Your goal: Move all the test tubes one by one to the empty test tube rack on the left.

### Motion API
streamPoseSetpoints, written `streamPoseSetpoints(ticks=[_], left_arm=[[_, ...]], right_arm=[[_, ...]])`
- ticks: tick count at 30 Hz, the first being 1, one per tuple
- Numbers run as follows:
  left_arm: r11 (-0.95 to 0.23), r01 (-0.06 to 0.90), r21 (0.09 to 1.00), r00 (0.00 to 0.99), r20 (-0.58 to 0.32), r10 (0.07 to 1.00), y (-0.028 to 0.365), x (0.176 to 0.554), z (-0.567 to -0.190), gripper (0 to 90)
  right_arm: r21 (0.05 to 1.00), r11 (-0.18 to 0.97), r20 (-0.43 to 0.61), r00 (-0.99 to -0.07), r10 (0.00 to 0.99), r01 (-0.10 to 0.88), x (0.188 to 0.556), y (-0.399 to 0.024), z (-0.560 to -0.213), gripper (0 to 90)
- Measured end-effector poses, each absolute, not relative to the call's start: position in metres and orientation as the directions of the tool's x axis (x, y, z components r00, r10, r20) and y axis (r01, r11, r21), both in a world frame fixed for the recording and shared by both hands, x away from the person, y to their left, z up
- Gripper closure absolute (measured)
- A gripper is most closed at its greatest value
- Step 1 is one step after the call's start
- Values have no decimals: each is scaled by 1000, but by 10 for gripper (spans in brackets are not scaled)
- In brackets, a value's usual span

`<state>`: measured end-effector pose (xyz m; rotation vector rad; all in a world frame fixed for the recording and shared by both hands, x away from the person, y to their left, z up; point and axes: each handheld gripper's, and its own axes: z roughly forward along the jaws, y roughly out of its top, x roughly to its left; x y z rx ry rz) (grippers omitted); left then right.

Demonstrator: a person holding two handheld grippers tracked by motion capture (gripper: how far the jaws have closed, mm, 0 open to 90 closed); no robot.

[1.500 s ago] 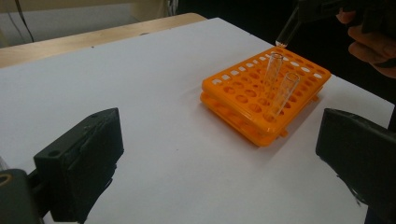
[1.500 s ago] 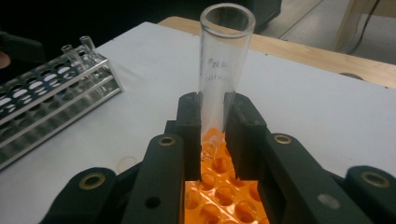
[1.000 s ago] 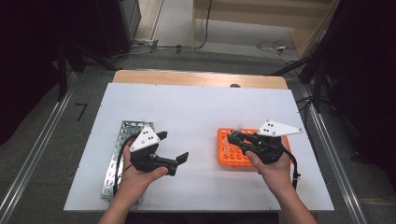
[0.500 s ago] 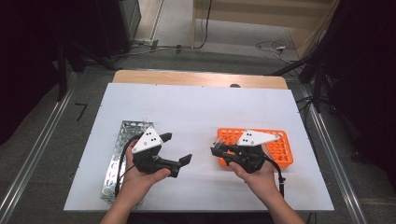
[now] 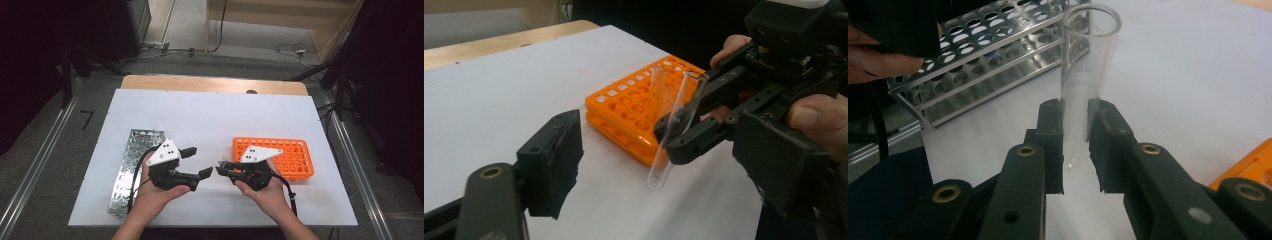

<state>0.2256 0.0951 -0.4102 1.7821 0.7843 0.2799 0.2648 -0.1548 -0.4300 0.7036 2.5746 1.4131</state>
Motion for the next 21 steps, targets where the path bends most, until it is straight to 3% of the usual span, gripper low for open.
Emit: streamPoseSetpoints(ticks=[13,21], left_arm=[[-188,363,913,793,-196,577,82,224,-413,544],[-220,356,908,803,-177,568,76,223,-416,677]], right_arm=[[805,495,120,-906,405,328,256,-138,-433,739],[799,514,114,-917,382,313,253,-132,-433,739]])
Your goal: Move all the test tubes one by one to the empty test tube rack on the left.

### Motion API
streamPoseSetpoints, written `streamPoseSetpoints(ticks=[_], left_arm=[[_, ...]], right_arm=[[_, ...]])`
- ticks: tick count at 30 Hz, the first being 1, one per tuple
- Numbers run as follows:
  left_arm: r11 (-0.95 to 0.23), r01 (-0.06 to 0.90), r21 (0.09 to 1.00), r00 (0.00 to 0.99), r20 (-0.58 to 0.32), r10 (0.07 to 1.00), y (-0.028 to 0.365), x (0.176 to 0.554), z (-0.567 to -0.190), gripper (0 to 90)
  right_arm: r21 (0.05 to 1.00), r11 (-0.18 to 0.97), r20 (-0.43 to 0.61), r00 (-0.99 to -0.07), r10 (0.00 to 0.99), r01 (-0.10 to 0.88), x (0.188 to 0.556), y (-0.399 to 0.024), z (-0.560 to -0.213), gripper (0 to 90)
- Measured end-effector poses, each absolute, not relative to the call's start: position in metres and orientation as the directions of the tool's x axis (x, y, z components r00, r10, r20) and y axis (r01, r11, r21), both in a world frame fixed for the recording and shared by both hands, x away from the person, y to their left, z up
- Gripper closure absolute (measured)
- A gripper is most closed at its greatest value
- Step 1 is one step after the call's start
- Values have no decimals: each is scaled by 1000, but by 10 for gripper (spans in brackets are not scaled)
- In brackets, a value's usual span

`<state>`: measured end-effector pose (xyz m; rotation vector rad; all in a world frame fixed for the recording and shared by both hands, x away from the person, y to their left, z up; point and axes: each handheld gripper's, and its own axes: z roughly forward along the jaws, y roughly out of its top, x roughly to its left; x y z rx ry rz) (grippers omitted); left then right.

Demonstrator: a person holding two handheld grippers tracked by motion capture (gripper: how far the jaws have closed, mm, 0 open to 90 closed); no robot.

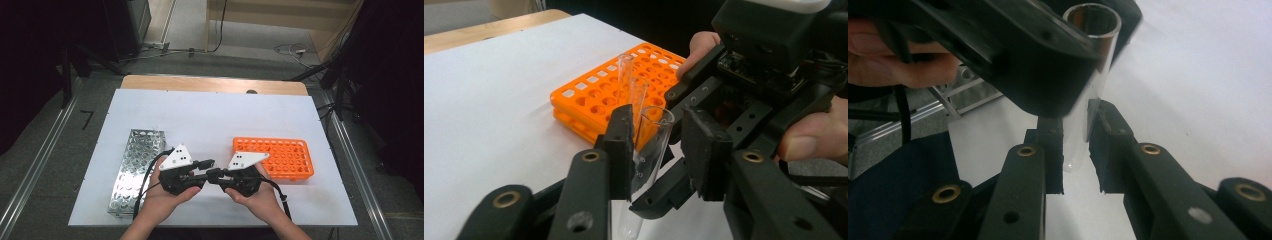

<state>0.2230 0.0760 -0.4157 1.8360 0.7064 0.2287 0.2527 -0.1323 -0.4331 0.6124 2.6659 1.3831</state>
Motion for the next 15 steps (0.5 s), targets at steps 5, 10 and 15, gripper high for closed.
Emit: streamPoseSetpoints(ticks=[5,10,15], left_arm=[[-233,349,908,804,-163,572,75,222,-416,724],[-250,335,908,807,-139,574,75,222,-416,738],[-259,323,910,806,-121,580,76,221,-416,752]], right_arm=[[799,516,121,-922,367,310,251,-131,-432,738],[793,520,131,-921,366,319,251,-131,-432,738],[791,521,136,-922,363,322,252,-131,-432,738]])
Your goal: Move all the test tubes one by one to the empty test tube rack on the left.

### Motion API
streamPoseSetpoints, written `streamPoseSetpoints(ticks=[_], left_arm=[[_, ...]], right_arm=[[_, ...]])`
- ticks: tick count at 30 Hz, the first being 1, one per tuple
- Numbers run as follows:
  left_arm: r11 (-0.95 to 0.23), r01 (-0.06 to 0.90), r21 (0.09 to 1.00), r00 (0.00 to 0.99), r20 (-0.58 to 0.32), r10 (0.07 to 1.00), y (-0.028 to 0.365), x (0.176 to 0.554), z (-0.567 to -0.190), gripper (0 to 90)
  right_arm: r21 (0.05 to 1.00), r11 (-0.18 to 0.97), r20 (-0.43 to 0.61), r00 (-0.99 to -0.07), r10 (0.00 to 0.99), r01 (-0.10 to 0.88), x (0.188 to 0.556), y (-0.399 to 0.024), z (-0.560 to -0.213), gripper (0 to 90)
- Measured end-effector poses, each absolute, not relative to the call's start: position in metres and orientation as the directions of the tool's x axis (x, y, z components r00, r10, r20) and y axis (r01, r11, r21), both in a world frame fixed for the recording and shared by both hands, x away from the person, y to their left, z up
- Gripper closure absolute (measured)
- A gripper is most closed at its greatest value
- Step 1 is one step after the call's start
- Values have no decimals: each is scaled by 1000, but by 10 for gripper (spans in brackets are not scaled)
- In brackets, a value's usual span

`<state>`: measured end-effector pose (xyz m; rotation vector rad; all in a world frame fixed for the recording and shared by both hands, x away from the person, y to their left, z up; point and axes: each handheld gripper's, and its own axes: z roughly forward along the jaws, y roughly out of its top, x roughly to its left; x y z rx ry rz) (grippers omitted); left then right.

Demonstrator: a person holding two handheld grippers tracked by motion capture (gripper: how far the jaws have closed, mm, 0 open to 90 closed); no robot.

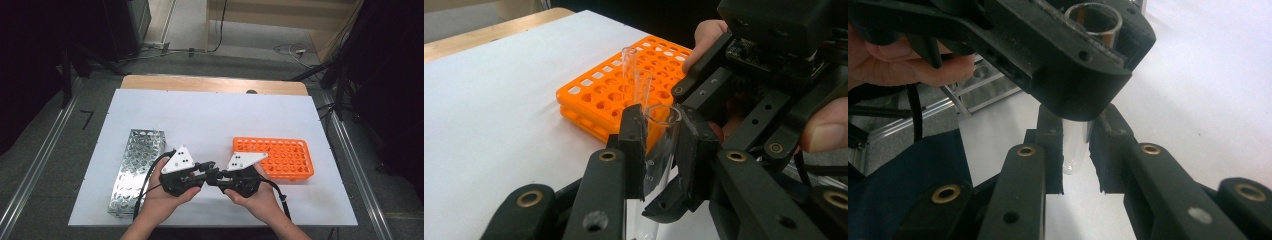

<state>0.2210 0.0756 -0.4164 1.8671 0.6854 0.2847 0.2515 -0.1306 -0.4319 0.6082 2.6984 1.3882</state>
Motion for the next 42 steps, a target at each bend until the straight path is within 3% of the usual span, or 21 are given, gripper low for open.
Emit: streamPoseSetpoints(ticks=[7,10,25,42], left_arm=[[-259,316,913,806,-114,581,76,221,-416,758],[-257,315,914,802,-112,587,78,221,-415,759],[-208,320,924,761,-120,638,99,224,-408,759],[-137,301,944,682,-112,723,142,229,-393,759]], right_arm=[[792,517,147,-923,356,326,252,-131,-432,726],[795,506,163,-921,354,335,253,-133,-432,668],[826,448,191,-918,346,341,260,-154,-422,11],[853,382,177,-885,432,357,268,-197,-417,0]])
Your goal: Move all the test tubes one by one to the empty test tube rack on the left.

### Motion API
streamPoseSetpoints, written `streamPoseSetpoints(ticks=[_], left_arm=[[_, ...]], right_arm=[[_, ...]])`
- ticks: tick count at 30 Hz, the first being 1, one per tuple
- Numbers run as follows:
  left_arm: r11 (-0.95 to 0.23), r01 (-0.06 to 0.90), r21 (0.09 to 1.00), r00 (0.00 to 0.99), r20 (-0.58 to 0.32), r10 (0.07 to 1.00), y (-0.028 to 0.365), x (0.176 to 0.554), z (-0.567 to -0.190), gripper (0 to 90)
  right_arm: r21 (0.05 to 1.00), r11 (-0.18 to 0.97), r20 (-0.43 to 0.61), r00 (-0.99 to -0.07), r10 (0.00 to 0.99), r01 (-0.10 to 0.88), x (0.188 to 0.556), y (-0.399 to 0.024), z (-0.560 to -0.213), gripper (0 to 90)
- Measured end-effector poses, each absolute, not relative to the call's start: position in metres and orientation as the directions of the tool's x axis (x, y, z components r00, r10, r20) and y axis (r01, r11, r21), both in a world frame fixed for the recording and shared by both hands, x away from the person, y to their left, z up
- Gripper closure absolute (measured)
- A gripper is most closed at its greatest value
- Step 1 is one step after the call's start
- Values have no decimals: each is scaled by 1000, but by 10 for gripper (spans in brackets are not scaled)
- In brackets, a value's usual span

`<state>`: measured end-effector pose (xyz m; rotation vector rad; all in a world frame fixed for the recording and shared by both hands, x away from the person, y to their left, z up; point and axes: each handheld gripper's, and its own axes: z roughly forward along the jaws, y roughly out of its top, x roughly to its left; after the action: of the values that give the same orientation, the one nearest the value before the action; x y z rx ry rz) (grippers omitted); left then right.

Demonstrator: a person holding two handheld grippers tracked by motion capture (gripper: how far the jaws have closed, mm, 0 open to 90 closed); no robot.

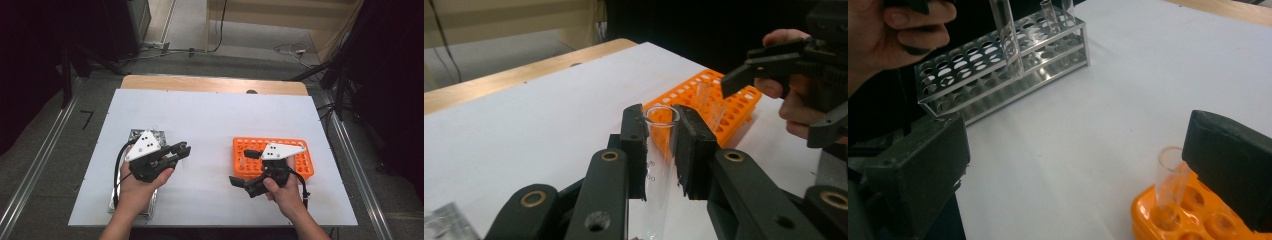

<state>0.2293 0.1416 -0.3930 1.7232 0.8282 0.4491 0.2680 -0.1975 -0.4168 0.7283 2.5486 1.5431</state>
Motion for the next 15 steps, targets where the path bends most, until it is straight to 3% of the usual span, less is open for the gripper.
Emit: streamPoseSetpoints(ticks=[15], left_arm=[[-81,287,955,585,-107,804,179,235,-388,759]], right_arm=[[853,374,153,-859,489,365,263,-233,-421,0]])
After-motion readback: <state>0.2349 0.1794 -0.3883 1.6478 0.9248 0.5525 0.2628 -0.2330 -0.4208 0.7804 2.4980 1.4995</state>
